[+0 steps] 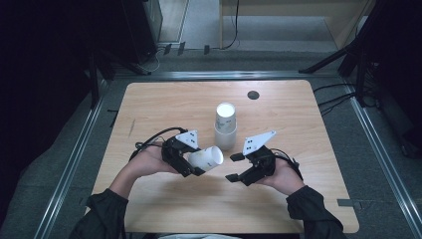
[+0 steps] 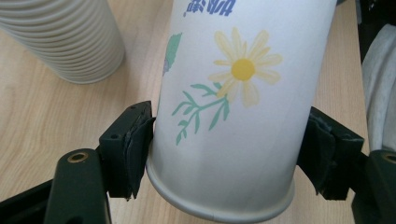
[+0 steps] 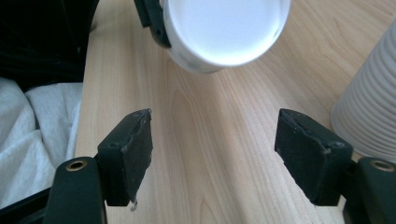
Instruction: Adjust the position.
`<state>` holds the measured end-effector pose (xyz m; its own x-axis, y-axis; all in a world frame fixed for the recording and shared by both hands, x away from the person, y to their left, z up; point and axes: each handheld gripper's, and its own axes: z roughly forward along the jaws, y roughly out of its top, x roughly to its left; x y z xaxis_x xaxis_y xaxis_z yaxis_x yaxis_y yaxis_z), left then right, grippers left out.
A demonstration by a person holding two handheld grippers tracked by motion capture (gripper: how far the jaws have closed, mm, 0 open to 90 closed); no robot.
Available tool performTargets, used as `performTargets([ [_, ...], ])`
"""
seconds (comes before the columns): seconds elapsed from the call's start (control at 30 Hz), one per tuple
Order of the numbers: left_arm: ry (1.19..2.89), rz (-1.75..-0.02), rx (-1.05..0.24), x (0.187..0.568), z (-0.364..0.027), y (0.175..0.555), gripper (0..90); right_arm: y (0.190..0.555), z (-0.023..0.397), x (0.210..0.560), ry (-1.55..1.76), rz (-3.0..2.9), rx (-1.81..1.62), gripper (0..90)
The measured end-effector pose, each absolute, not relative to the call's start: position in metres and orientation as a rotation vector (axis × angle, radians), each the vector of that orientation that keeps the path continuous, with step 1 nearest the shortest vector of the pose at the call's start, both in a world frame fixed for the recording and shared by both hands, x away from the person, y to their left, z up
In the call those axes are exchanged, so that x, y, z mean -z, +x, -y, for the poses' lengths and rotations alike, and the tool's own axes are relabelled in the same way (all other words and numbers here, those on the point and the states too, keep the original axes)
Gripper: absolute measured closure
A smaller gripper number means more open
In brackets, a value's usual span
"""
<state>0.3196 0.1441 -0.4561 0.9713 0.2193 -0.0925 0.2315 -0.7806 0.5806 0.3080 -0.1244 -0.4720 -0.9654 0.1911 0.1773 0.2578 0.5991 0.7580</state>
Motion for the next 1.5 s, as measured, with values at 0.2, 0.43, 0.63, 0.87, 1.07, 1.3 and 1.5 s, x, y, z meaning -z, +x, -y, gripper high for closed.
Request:
performTargets([
  [0.2,2.536,-0.273,0.047,0.462,-0.133,0.318,26.1,0.307,0.126,0.471,-0.382,2.737,1.348,27.2],
  [0.43,2.575,-0.212,0.097,0.468,-0.116,0.315,26.1,0.304,0.123,0.472,-0.349,2.745,1.359,26.6],
  [0.63,2.614,-0.165,0.116,0.471,-0.104,0.312,26.0,0.301,0.119,0.474,-0.321,2.748,1.346,26.6],
  [0.87,2.627,-0.145,0.130,0.473,-0.097,0.311,25.8,0.299,0.111,0.478,-0.297,2.768,1.318,27.8],
  [1.07,2.619,-0.157,0.124,0.472,-0.098,0.311,25.8,0.298,0.107,0.478,-0.270,2.783,1.292,34.9],
  [1.3,2.587,-0.161,0.123,0.472,-0.099,0.311,21.8,0.297,0.107,0.475,-0.285,2.791,1.273,35.3],
  [1.5,2.523,-0.227,0.089,0.467,-0.103,0.315,8.7,0.300,0.115,0.468,-0.311,2.778,1.318,35.2],
])
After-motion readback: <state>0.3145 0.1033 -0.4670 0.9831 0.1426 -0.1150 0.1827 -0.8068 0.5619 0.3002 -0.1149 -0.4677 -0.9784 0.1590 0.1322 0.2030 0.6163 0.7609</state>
